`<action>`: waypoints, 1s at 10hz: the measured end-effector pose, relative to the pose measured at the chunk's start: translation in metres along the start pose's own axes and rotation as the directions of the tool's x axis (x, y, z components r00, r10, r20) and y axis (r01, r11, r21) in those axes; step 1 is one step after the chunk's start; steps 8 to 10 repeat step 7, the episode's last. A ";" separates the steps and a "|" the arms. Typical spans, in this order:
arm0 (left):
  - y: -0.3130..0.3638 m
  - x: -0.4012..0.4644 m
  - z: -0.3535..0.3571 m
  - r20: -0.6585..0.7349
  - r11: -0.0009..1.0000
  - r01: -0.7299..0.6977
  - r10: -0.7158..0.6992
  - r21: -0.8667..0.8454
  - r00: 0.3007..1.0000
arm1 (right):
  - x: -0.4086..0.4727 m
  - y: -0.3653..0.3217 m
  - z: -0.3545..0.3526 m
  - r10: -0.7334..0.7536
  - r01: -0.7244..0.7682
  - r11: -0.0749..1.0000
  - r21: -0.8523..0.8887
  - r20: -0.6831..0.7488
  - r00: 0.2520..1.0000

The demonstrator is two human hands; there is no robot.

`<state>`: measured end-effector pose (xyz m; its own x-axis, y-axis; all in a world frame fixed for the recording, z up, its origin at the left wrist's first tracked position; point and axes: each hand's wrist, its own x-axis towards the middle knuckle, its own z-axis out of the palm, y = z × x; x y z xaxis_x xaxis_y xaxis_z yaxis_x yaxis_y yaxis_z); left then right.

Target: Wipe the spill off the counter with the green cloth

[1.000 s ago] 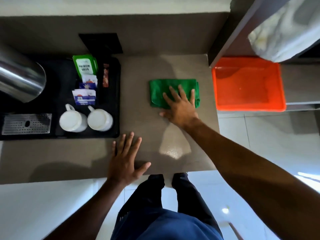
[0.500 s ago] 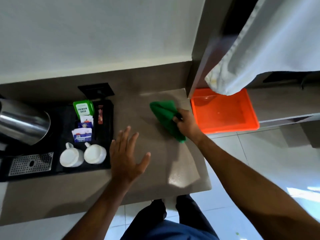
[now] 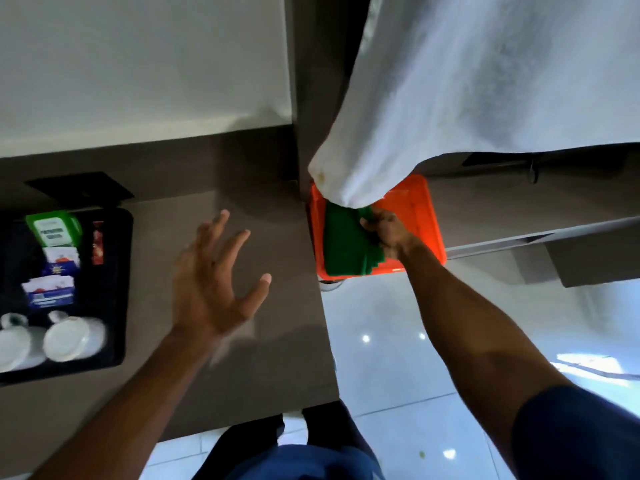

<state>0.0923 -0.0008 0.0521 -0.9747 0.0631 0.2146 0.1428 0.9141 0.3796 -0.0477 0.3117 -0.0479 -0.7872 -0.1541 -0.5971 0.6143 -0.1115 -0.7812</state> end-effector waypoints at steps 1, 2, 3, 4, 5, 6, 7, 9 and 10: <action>0.000 -0.005 0.011 -0.001 0.998 -0.023 0.023 0.064 1.000 | 0.022 0.007 -0.014 0.058 -0.079 0.983 -0.166 -0.126 0.990; 0.004 -0.010 0.010 0.040 0.997 0.001 -0.004 0.074 0.999 | 0.027 0.007 -0.010 0.082 -0.095 0.983 -0.156 -0.086 0.993; 0.005 -0.014 0.007 0.055 0.998 0.028 -0.031 0.056 0.998 | 0.028 0.010 -0.001 0.074 -0.074 0.993 -0.090 -0.001 0.997; 0.007 -0.013 0.003 0.092 0.997 0.051 -0.056 0.056 0.994 | 0.026 0.012 0.010 0.094 -0.102 0.984 -0.147 -0.065 0.994; 0.011 -0.012 -0.003 0.104 0.998 0.037 -0.043 0.055 0.994 | 0.026 0.008 0.012 -0.026 -0.083 0.930 -0.358 -0.289 0.957; 0.017 -0.005 -0.016 0.098 0.998 0.046 -0.050 0.046 0.994 | 0.005 -0.014 0.010 -0.149 -0.108 0.856 -0.506 -0.440 0.885; 0.021 0.000 -0.028 0.098 0.999 0.054 -0.053 -0.006 0.994 | -0.044 -0.019 0.011 -0.275 0.017 0.855 -0.519 -0.426 0.862; 0.021 0.000 -0.028 0.098 0.999 0.054 -0.053 -0.006 0.994 | -0.044 -0.019 0.011 -0.275 0.017 0.855 -0.519 -0.426 0.862; 0.021 0.000 -0.028 0.098 0.999 0.054 -0.053 -0.006 0.994 | -0.044 -0.019 0.011 -0.275 0.017 0.855 -0.519 -0.426 0.862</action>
